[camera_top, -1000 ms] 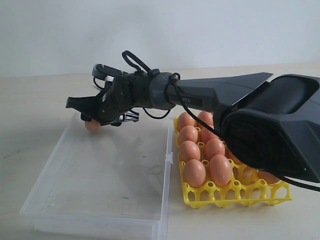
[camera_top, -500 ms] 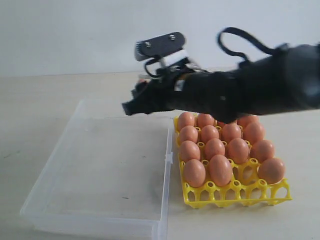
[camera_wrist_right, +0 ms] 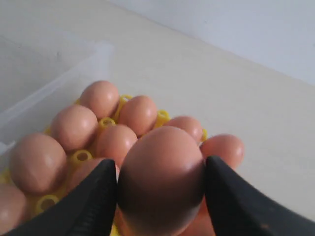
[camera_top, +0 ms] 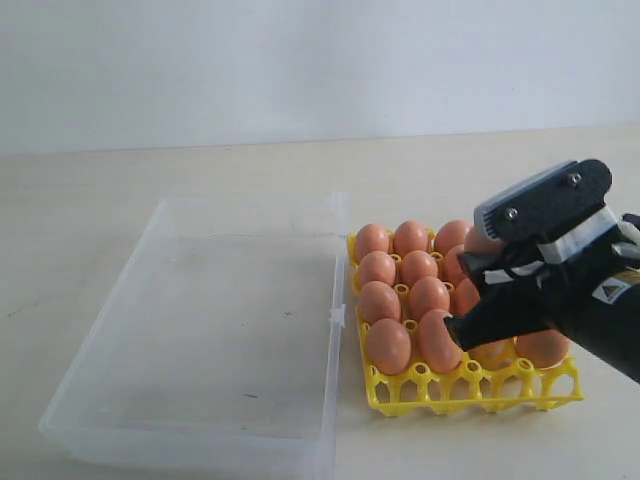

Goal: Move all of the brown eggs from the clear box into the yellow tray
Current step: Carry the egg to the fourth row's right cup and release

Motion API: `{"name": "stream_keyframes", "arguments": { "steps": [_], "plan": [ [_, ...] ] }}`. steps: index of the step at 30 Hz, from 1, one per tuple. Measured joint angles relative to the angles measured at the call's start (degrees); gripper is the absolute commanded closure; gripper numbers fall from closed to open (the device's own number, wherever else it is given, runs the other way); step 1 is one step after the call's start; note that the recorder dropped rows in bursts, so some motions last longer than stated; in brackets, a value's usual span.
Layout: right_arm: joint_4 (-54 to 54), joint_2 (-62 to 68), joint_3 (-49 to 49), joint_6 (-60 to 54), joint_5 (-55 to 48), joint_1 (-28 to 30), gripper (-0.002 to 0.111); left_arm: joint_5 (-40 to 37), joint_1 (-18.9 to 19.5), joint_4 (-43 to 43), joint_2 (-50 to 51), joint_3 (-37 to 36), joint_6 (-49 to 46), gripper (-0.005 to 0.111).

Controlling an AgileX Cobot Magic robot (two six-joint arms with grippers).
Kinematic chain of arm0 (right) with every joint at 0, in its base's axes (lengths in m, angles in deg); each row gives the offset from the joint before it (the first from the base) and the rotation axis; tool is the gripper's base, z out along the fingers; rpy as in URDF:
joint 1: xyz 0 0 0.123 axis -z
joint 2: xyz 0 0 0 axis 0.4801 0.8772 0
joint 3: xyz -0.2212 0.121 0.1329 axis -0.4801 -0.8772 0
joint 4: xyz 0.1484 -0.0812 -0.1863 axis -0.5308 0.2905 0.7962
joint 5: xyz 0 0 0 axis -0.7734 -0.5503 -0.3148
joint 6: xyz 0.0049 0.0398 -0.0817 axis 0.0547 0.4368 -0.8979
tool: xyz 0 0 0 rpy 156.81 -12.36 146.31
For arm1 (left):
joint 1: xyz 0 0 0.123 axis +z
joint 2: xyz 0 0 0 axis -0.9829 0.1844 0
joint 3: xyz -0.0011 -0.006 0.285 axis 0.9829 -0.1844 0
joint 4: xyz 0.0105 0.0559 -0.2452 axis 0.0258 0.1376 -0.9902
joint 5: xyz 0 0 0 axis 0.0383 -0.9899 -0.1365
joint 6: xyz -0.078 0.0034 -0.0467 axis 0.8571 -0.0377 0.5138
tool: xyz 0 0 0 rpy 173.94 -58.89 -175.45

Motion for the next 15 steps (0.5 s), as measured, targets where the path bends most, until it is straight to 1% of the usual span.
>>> {"name": "stream_keyframes", "arguments": {
  "steps": [6, 15],
  "plan": [
    [-3.32, 1.04, -1.76, -1.02, 0.92, 0.0, 0.108, 0.0, 0.0, 0.0, 0.0, 0.0, 0.0, 0.107],
    [-3.68, 5.25, -1.84, -1.36, 0.44, 0.0, 0.108, 0.0, 0.0, 0.0, 0.0, 0.0, 0.0, 0.107]
  ]
}}
